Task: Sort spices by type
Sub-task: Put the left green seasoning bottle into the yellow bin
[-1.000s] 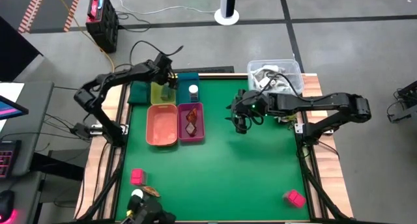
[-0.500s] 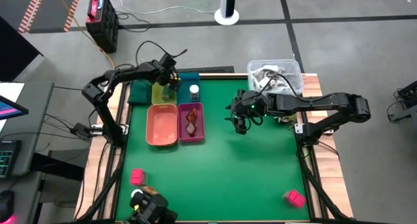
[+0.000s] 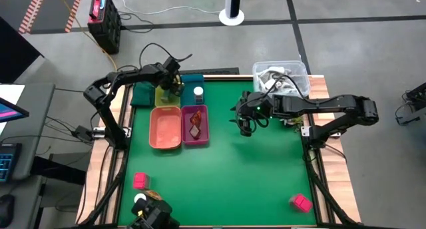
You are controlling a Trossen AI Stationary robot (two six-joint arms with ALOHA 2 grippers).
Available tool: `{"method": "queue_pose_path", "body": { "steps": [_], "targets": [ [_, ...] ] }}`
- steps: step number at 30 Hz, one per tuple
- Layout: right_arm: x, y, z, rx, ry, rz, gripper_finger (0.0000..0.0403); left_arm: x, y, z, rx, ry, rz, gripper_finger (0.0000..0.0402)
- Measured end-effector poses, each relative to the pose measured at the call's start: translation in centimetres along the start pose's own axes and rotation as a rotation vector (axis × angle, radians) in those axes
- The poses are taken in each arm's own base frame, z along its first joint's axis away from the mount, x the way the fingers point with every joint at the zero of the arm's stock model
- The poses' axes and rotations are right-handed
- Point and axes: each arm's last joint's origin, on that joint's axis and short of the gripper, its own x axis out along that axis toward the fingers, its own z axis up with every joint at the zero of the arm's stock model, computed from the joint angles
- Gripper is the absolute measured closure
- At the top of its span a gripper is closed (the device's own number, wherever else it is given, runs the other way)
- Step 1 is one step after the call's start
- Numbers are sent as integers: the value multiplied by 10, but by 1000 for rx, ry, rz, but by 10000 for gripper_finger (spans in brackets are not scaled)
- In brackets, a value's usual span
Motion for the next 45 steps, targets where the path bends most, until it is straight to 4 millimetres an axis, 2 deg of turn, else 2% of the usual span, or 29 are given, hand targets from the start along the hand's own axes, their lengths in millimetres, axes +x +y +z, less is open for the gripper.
{"method": "queue_pose_path", "body": {
  "steps": [6, 15, 19, 24, 34, 45],
  "targets": [
    [0, 0, 0, 0, 0, 0, 154, 0, 1, -3, -2, 30, 10, 191],
    [0, 0, 0, -1, 1, 0, 154, 1, 1, -4, -36, 41, 12, 131],
    [0, 0, 0, -7, 1, 1, 154, 1, 1, -4, -47, 42, 1, 123],
    [0, 0, 0, -12, 1, 1, 154, 1, 1, -5, -51, 44, -11, 141],
    [0, 1, 0, -12, 1, 3, 154, 1, 4, -7, -1, 78, -99, 210],
    [0, 1, 0, -12, 1, 4, 154, -4, 5, -2, 104, 79, -101, 211]
  ]
}}
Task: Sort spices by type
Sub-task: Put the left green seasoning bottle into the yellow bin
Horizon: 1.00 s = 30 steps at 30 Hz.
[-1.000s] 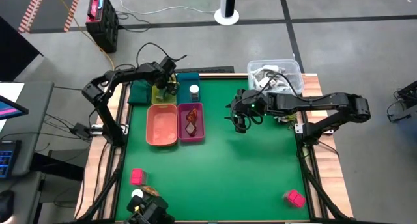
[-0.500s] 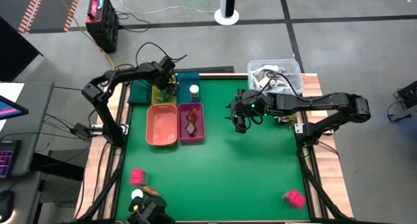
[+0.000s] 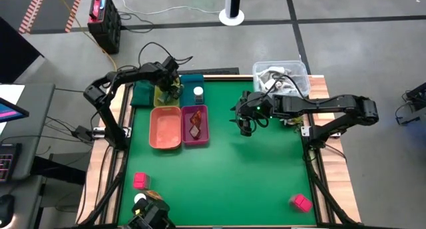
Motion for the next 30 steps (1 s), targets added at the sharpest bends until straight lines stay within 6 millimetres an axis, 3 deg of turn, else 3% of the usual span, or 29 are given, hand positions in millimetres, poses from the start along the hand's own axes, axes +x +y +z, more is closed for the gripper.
{"method": "queue_pose_path", "body": {
  "steps": [9, 15, 19, 30],
  "targets": [
    [0, 0, 0, 1, -1, 2, 154, -46, 6, 10, 65, -182, 31, 211],
    [0, 0, 0, 0, -1, 2, 154, -71, 9, -5, 47, -368, 43, 211],
    [0, 0, 0, -4, -1, 2, 154, -69, 8, -29, 18, -521, 50, 211],
    [0, -1, 3, 2, -30, -4, 154, -36, -2, -102, -58, -1036, 50, 211]
  ]
}}
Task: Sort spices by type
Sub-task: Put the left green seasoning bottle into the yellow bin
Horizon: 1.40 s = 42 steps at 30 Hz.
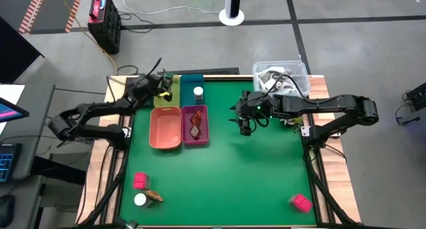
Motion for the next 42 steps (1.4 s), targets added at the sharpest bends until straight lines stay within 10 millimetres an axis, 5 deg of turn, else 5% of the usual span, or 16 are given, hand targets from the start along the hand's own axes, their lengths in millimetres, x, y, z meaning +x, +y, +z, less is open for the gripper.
{"method": "queue_pose_path", "body": {
  "steps": [27, 42],
  "targets": [
    [0, 0, -1, 11, 7, 1, 154, 27, -14, -50, 26, -137, -26, 205],
    [0, 0, -1, 11, 7, 1, 154, 32, -16, -59, 7, -102, -30, 190]
  ]
}}
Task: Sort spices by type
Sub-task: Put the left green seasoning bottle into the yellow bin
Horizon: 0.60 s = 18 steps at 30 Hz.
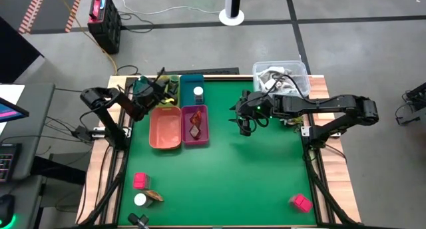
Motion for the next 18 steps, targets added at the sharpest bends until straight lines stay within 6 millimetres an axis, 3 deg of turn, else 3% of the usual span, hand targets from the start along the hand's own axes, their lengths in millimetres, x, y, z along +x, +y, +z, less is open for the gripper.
{"method": "queue_pose_path", "body": {
  "steps": [12, 18],
  "targets": [
    [0, 0, 0, 0, 0, 0, 154, 0, 0, -2, -3, 20, 2, 190],
    [0, 0, 0, 0, 0, 0, 154, 1, 4, 10, -18, -86, 120, 190]
  ]
}}
